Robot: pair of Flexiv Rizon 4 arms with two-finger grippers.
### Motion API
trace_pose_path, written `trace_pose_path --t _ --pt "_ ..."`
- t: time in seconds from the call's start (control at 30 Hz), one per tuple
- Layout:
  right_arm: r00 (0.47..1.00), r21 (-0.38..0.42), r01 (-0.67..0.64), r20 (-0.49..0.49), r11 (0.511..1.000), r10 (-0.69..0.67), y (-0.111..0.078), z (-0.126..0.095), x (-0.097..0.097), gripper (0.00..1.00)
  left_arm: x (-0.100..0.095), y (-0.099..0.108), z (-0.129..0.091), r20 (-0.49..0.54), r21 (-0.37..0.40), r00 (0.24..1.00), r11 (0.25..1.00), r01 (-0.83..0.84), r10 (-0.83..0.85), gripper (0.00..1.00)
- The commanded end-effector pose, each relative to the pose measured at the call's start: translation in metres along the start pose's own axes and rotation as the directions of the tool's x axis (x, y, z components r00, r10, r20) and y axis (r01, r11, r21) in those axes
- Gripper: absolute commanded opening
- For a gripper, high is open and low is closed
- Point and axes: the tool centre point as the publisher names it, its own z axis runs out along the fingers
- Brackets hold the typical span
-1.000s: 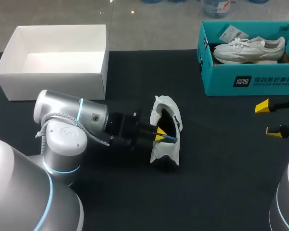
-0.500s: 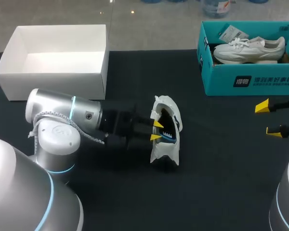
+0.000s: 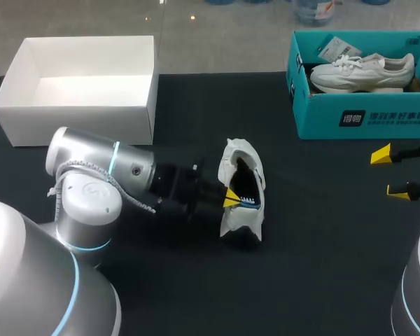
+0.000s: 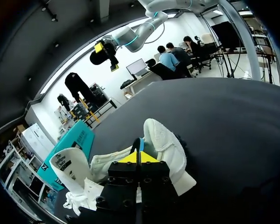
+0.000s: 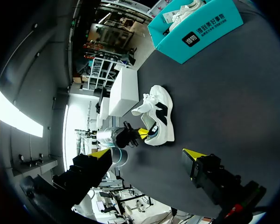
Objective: Take the shoe out of the shoebox, open the shoe tongue, remove and reinsert the insole, then place the shoe into the shoebox
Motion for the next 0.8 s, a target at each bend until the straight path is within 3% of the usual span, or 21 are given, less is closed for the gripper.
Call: trace_pose_path --t 0.03,0.07,0.1,0.13,0.27,0.3,0.33,0.37,0.43,0.47,0.5,0.63,0.8 --pt "1.0 -0.006 -0.002 0.003 1.0 0.002 -0.004 -0.002 0.0 1.0 -0.004 -0.007 -0.006 -0.003 -0.006 1.0 1.0 -0.006 0.006 0.41" --pt "1.0 -0.006 -0.002 0.003 1.0 0.002 -0.004 -0.002 0.0 1.0 -0.004 -0.009 -0.009 -0.003 -0.007 1.0 1.0 -0.009 0.009 0.73" --pt "1.0 -0.006 -0.002 0.003 1.0 0.002 -0.004 -0.002 0.0 1.0 -0.005 -0.012 -0.012 -0.003 -0.009 1.0 1.0 -0.014 0.014 0.93" --pt "1.0 -0.006 -0.002 0.003 1.0 0.002 -0.004 -0.002 0.0 1.0 -0.006 -0.014 -0.015 -0.004 -0.013 1.0 1.0 -0.023 0.023 1.0" --pt "1.0 -0.006 -0.002 0.003 1.0 0.002 -0.004 -0.002 0.0 1.0 -0.014 -0.021 -0.025 -0.02 -0.012 0.999 0.999 -0.039 0.038 1.0" --pt "1.0 -0.006 -0.002 0.003 1.0 0.002 -0.004 -0.002 0.0 1.0 -0.017 -0.021 -0.026 -0.024 -0.013 0.999 0.999 -0.049 0.048 0.95" --pt "1.0 -0.006 -0.002 0.003 1.0 0.002 -0.004 -0.002 0.0 1.0 -0.02 -0.022 -0.026 -0.028 -0.02 0.998 0.998 -0.062 0.061 0.8" --pt "1.0 -0.006 -0.002 0.003 1.0 0.002 -0.004 -0.002 0.0 1.0 -0.025 -0.022 -0.027 -0.044 -0.028 0.996 0.996 -0.079 0.078 0.49" --pt "1.0 -0.006 -0.002 0.003 1.0 0.002 -0.004 -0.002 0.0 1.0 -0.033 -0.024 -0.026 -0.071 -0.03 0.991 0.993 -0.118 0.115 0.27" --pt "1.0 -0.006 -0.002 0.003 1.0 0.002 -0.004 -0.002 0.0 1.0 -0.036 -0.026 -0.026 -0.091 -0.027 0.987 0.991 -0.132 0.129 0.07" --pt "1.0 -0.006 -0.002 0.003 1.0 0.002 -0.004 -0.002 0.0 1.0 -0.039 -0.027 -0.026 -0.115 -0.025 0.982 0.988 -0.152 0.148 0.0" --pt "1.0 -0.006 -0.002 0.003 1.0 0.002 -0.004 -0.002 0.0 1.0 -0.049 -0.032 -0.025 -0.227 -0.024 0.956 0.981 -0.194 0.183 0.0" --pt "1.0 -0.006 -0.002 0.003 1.0 0.002 -0.004 -0.002 0.0 1.0 -0.048 -0.038 -0.026 -0.471 -0.021 0.861 0.973 -0.229 0.192 0.0"
